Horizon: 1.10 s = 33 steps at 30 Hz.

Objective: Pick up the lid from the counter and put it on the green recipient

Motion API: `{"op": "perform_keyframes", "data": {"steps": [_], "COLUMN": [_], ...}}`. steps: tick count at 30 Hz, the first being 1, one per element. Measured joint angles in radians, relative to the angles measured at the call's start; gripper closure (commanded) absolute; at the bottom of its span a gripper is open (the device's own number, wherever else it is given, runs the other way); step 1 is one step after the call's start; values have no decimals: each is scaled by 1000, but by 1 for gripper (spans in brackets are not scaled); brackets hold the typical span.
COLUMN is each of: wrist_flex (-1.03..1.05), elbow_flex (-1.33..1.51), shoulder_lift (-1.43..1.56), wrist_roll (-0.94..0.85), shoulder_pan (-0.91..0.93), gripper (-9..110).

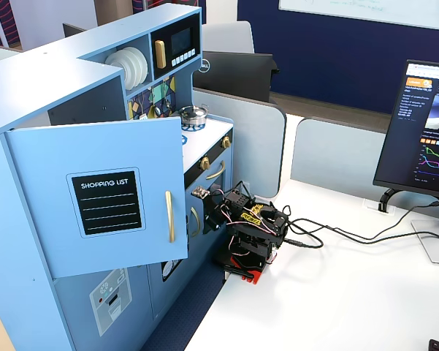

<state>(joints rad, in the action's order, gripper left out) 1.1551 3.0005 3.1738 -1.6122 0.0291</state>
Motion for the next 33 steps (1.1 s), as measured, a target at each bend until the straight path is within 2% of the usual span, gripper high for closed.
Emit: {"op": "perform_keyframes", "data": {"steps": [7,33], "wrist_flex": [195,196], "elbow_flex": [0,0], "shoulder_lift": [17,17], "wrist_roll": [52,80], "shoulder_pan": [-31,-29], "gripper": [100,100]}}
